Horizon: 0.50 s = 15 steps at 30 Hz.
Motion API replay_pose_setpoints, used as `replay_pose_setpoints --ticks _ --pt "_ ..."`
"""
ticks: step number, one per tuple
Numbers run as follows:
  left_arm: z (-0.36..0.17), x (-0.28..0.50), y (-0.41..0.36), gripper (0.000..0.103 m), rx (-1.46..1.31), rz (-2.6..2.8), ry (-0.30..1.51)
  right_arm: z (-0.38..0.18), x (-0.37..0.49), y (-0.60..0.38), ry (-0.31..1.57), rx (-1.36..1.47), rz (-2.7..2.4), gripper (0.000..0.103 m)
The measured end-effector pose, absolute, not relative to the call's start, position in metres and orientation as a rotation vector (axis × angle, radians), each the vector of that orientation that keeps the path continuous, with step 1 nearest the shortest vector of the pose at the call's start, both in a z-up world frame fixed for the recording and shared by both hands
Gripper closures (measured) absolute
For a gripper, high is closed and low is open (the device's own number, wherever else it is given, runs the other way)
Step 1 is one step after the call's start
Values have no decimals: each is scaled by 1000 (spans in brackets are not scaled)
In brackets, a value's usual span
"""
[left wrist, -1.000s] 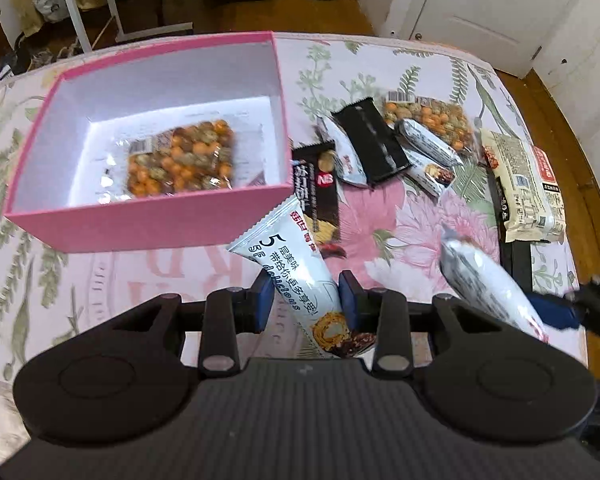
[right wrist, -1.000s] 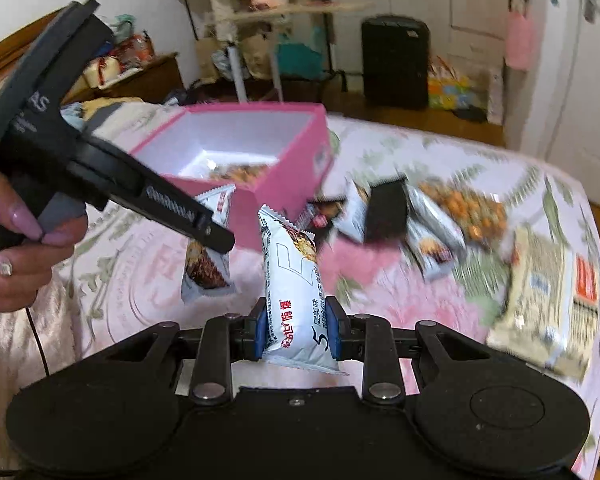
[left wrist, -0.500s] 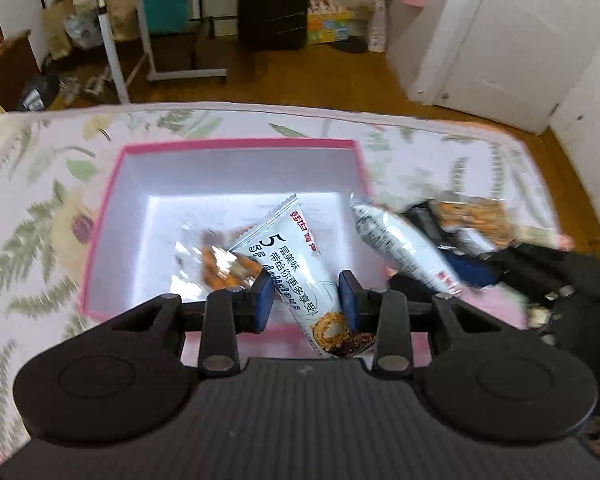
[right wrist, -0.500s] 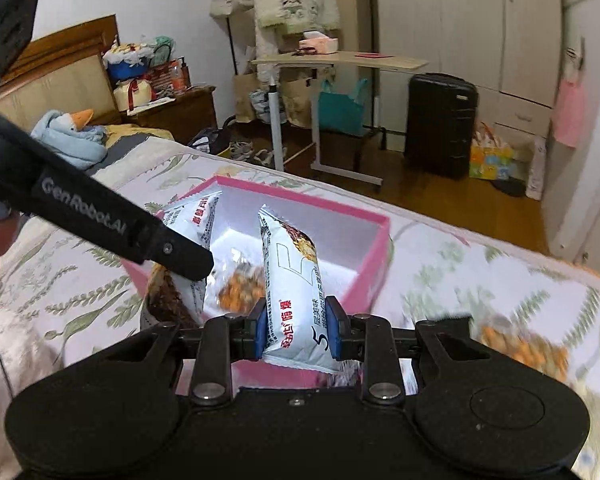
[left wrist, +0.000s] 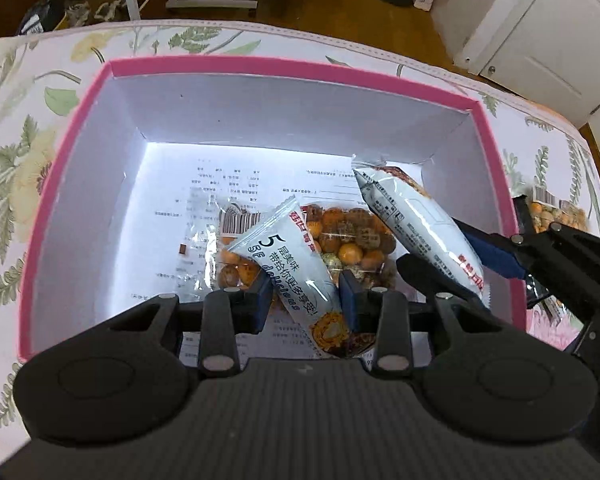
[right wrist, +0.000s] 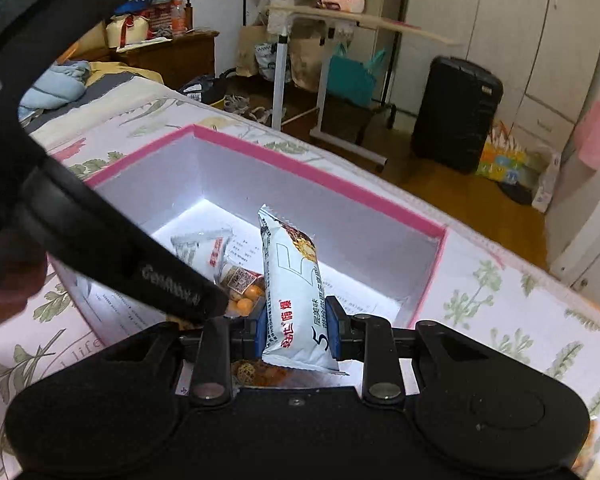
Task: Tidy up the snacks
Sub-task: 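Open both tools to drop their white wafer bars into the pink box, then move the left tool to the black NB cracker pack and grasp it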
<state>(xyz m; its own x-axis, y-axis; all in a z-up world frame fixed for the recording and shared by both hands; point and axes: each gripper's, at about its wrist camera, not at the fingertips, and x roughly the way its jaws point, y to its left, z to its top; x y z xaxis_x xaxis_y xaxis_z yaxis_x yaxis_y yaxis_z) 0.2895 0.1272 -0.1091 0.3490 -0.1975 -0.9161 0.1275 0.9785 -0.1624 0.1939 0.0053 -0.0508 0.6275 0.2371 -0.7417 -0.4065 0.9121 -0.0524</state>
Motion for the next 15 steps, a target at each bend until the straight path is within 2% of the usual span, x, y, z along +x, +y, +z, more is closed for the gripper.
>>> replay_pose_setpoints --ticks 2,5,6,15 --pt "-108 290 127 63 -78 -213 1185 -52 189 1 762 -227 375 68" --pt "-96 284 127 47 -87 -233 1136 -44 182 -14 712 -216 374 50" --pt "-90 279 126 44 -80 -243 1118 -37 177 -22 703 -184 379 48" --pt "-36 220 97 42 -9 -395 999 11 129 -90 746 13 413 42"
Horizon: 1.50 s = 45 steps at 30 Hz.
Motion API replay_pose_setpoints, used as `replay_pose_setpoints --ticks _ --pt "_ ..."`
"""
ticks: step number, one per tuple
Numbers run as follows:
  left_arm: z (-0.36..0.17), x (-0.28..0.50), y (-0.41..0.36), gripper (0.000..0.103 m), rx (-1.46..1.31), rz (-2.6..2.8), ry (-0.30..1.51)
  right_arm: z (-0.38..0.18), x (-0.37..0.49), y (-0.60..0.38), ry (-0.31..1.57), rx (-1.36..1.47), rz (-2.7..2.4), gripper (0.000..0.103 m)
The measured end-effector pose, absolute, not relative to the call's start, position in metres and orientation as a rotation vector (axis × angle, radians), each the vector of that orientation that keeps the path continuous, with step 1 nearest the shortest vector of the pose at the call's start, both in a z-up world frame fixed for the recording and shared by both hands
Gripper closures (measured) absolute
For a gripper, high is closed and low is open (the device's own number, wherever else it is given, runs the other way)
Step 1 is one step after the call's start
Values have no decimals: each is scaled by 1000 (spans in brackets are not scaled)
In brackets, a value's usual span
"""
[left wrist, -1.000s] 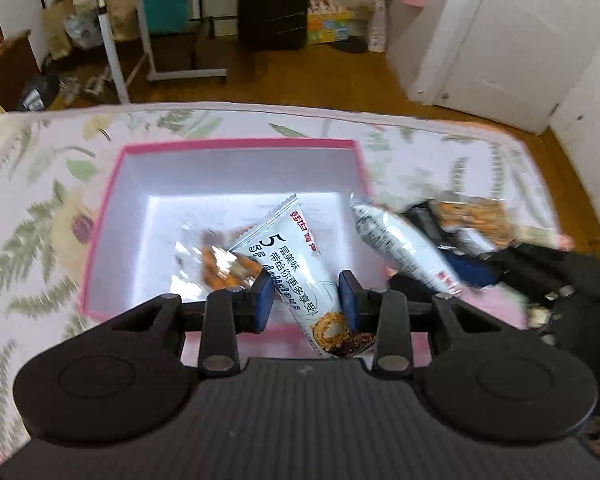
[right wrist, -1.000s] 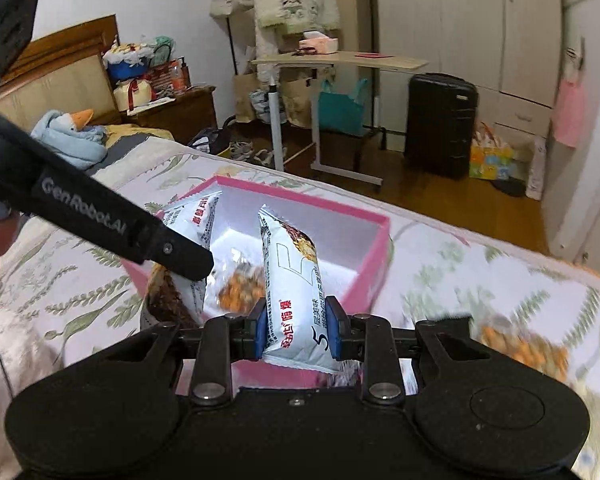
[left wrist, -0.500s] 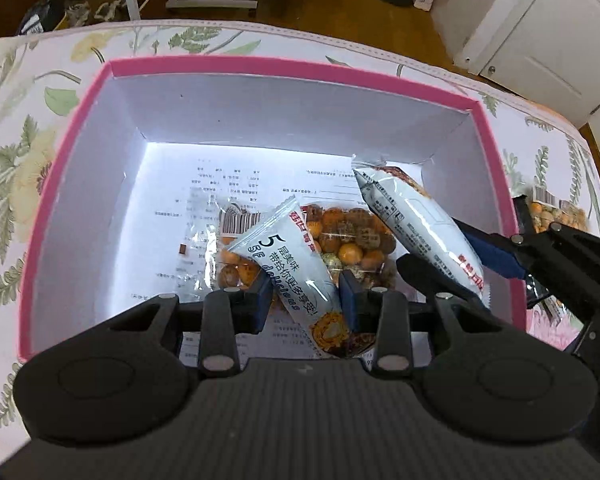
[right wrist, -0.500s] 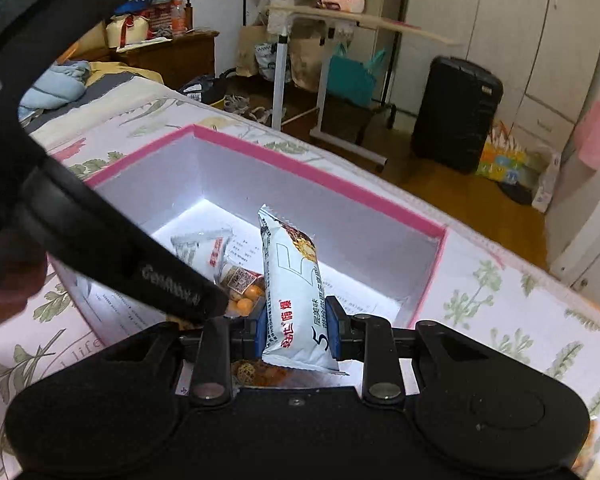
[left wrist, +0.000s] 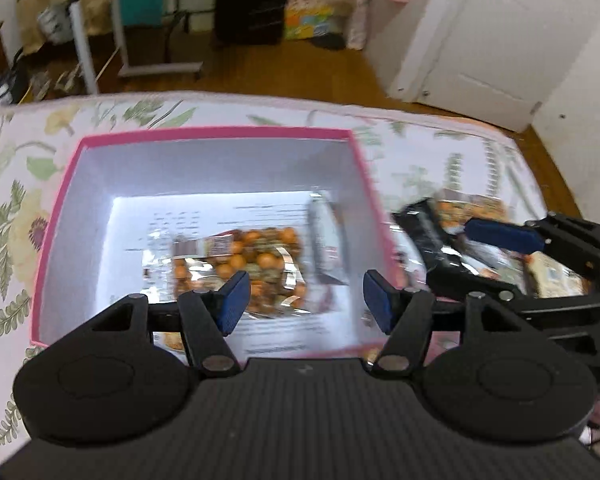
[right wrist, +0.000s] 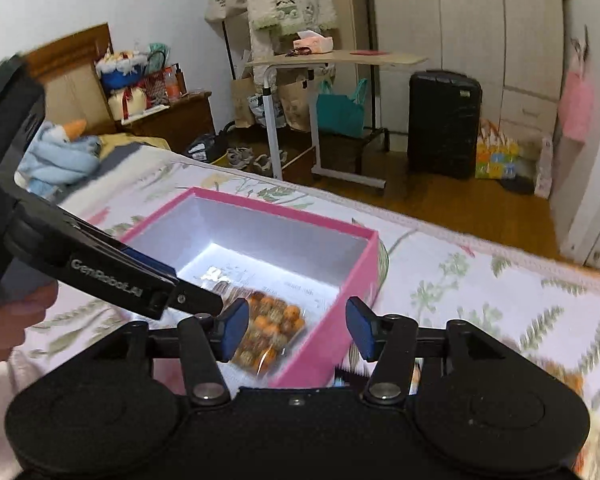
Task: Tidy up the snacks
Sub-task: 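Move the left tool to the black NB cracker pack and grasp it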
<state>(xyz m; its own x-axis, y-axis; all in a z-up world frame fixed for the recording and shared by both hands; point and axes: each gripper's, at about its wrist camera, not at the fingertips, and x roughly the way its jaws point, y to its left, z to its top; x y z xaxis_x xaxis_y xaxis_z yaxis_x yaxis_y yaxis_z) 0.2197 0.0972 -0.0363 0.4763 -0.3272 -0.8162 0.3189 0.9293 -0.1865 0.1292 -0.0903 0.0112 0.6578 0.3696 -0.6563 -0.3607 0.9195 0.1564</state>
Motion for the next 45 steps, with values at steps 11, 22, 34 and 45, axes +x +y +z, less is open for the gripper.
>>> replay_pose_setpoints --ticks 11,22,34,45 --pt "-49 159 61 42 -48 -486 974 -50 62 -116 863 -5 409 37" --pt "-123 156 41 42 -89 -479 1053 -86 68 -100 843 -76 519 37" --pt "-178 173 33 39 -226 -368 1124 -125 74 -99 832 -16 507 37" --pt "-171 154 34 41 -329 -462 1214 -116 56 -97 870 -70 532 36"
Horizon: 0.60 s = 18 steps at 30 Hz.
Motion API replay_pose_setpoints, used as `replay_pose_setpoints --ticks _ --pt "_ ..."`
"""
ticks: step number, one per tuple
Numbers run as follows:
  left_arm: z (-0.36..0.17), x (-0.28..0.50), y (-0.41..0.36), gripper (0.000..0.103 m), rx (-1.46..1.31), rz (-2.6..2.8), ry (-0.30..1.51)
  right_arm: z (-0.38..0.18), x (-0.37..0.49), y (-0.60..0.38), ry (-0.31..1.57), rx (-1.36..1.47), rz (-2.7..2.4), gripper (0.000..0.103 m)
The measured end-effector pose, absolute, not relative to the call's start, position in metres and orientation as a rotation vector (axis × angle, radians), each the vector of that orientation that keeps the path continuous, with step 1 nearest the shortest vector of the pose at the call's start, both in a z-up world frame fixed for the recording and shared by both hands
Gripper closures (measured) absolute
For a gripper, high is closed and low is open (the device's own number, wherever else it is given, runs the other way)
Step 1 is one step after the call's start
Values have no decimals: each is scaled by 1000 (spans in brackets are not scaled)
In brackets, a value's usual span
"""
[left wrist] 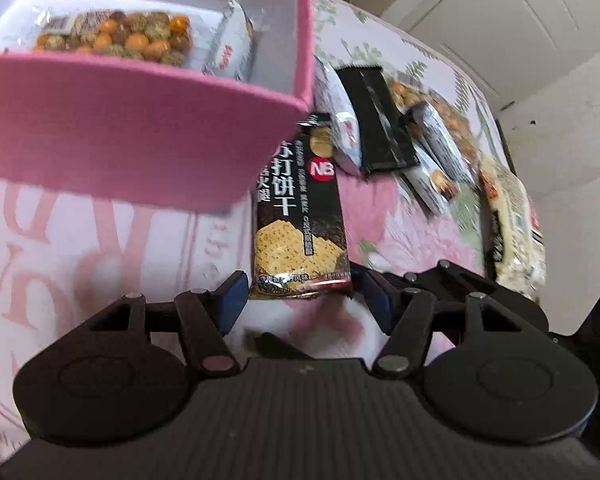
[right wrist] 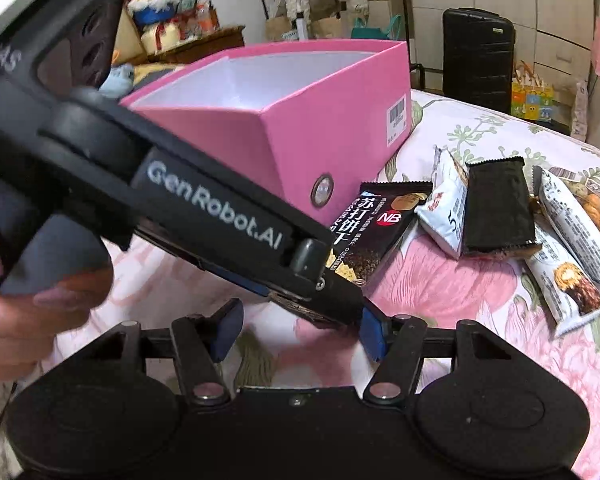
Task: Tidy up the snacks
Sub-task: 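Move the left tool to the black NB cracker pack and grasp it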
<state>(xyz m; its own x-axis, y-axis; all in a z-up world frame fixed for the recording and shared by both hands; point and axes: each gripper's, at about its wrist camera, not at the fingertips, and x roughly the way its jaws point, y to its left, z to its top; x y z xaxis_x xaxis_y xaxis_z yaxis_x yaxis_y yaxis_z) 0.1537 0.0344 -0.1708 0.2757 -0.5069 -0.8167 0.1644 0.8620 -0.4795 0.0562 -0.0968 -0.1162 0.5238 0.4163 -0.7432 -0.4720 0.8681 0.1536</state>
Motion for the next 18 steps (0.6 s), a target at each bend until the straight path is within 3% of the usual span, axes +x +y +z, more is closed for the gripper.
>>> replay_pose_setpoints --ticks 5,8,12,18 --pt "-167 139 29 39 -334 -518 1275 -109 39 -105 900 -75 525 36" --pt "-161 133 27 39 -258 -497 1237 -112 35 -115 911 -42 472 30" --pt "-157 138 28 39 -220 -470 1171 -115 39 -116 910 -64 450 30" --pt "-174 158 24 48 -275 -467 1215 -120 53 -95 860 -135 450 25"
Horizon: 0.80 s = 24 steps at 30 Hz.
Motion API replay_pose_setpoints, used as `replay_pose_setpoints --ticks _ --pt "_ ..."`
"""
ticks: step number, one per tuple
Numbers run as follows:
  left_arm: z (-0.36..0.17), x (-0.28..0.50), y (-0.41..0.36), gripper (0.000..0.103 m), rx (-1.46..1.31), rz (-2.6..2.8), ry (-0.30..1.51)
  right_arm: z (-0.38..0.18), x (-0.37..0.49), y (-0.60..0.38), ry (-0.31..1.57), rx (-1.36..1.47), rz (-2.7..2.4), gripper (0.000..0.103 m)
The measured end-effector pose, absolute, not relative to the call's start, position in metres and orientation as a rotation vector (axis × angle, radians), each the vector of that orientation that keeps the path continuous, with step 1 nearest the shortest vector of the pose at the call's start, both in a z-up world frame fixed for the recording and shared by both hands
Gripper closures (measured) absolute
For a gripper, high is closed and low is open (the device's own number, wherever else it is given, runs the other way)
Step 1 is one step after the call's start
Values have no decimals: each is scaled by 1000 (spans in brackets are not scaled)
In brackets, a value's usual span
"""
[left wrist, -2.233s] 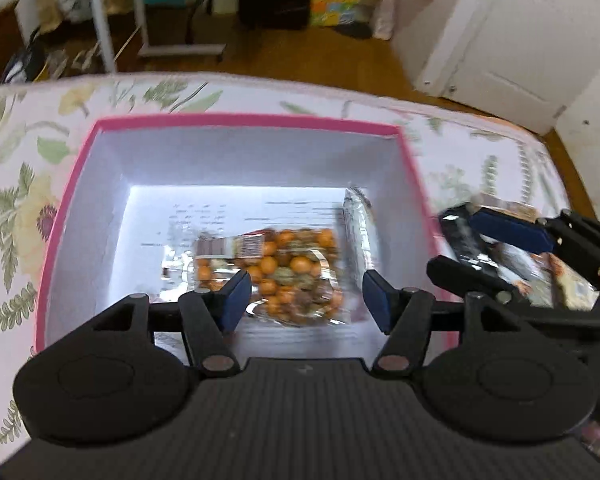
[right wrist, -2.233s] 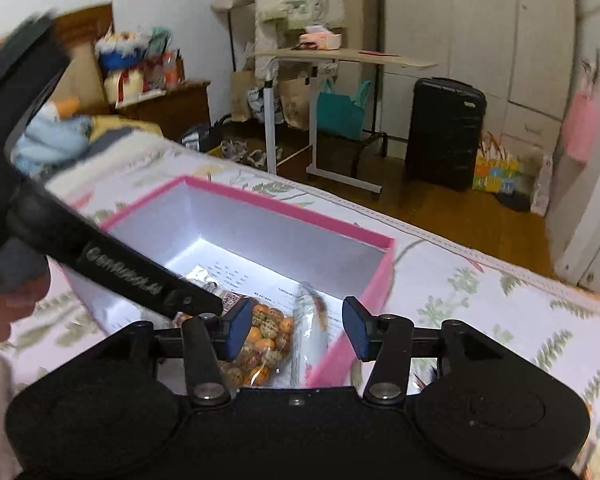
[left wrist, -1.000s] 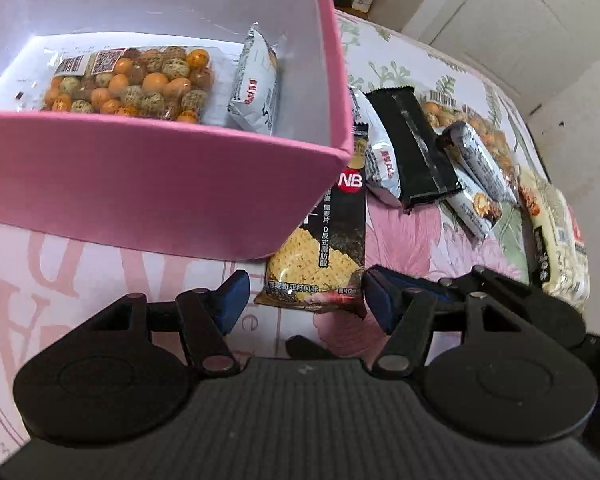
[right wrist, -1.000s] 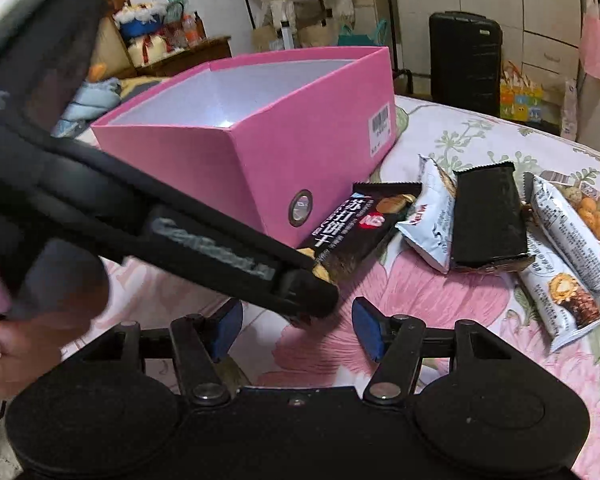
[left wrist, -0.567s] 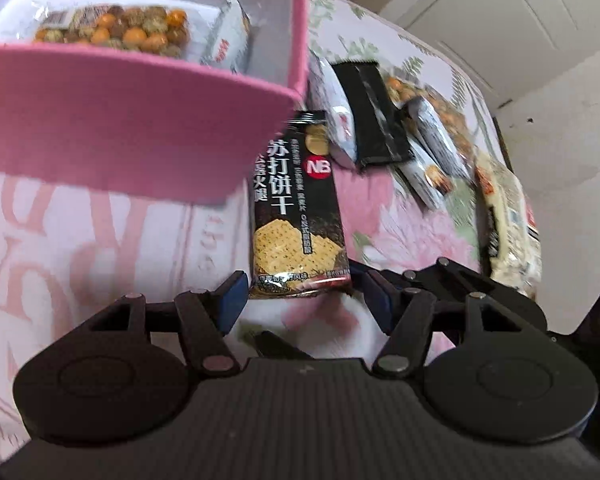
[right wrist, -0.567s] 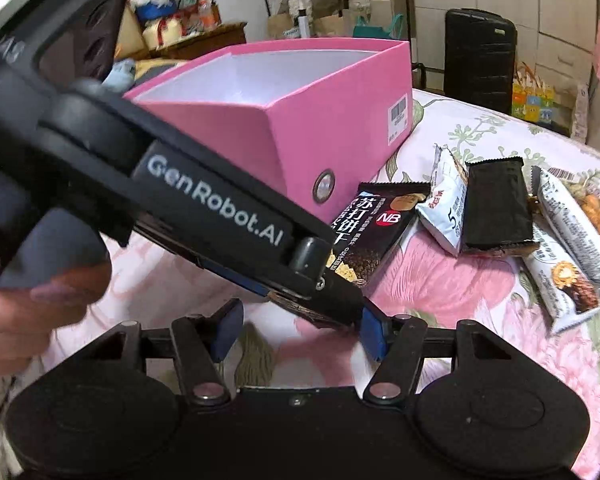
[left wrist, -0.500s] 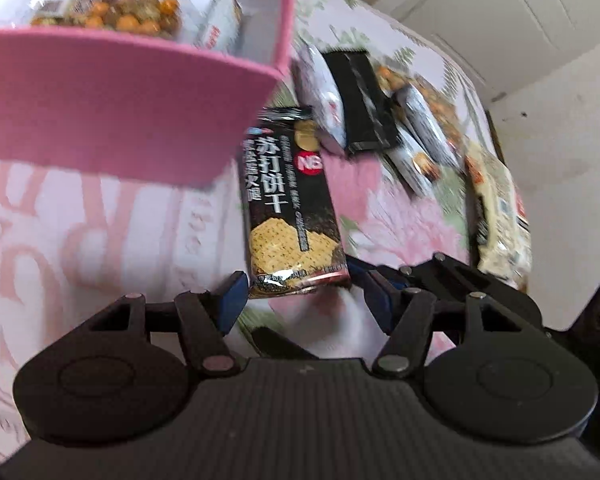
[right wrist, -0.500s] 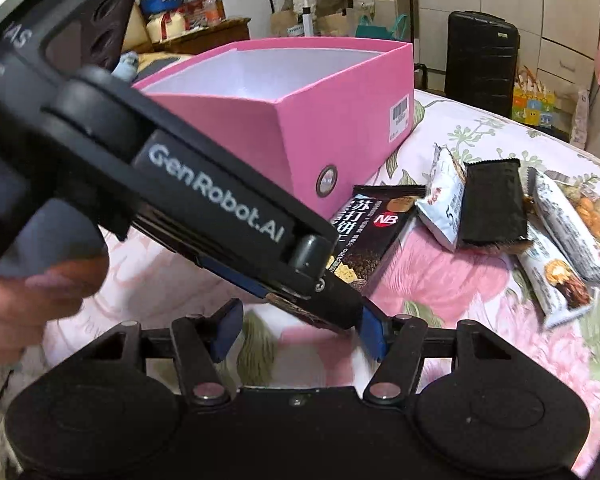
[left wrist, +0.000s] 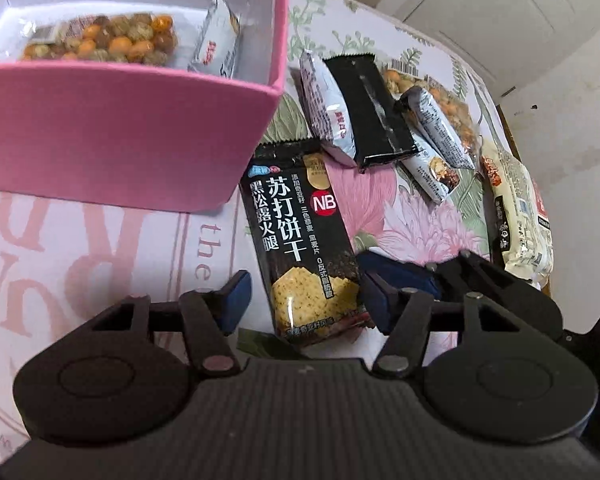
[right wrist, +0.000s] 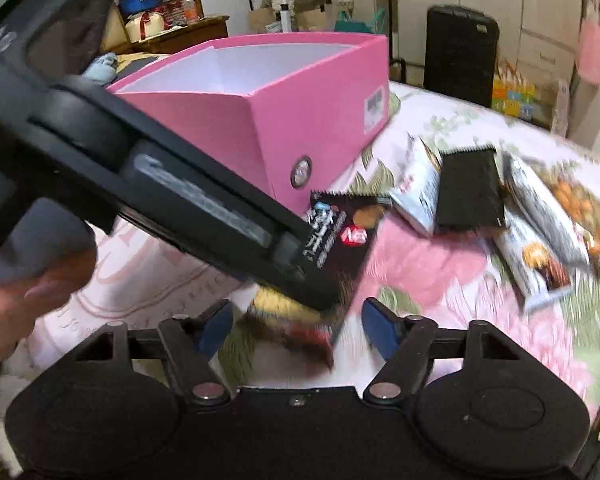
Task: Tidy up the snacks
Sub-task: 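Move the left tool to the black NB cracker pack and grasp it, then carry the cracker pack in the left tool over the pink box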
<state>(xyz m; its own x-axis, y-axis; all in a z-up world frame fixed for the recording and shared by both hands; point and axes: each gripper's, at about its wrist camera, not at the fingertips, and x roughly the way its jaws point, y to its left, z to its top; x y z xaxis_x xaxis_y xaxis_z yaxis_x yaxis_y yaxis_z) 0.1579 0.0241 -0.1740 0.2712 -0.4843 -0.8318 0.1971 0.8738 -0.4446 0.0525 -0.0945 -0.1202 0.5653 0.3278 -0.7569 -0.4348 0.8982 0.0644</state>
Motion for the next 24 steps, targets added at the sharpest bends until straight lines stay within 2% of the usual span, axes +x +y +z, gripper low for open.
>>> replay_pose_setpoints --ticks 1,4,6,9,17,24 --pt "-175 159 24 55 -279 -470 1217 -123 55 -91 850 -159 437 25" --pt "-177 162 26 61 -291 -480 1229 -131 57 -84 819 -210 406 27" --pt "-177 164 31 61 -338 -489 1241 -130 55 -81 812 -239 399 34" --pt "-173 161 30 61 -348 -499 1271 -124 50 -78 840 -249 388 39" --pt "-155 140 18 60 -260 -536 1303 -107 31 -68 867 -302 358 40" --pt "-118 126 20 60 -200 -582 1265 -76 21 -62 849 -312 334 41"
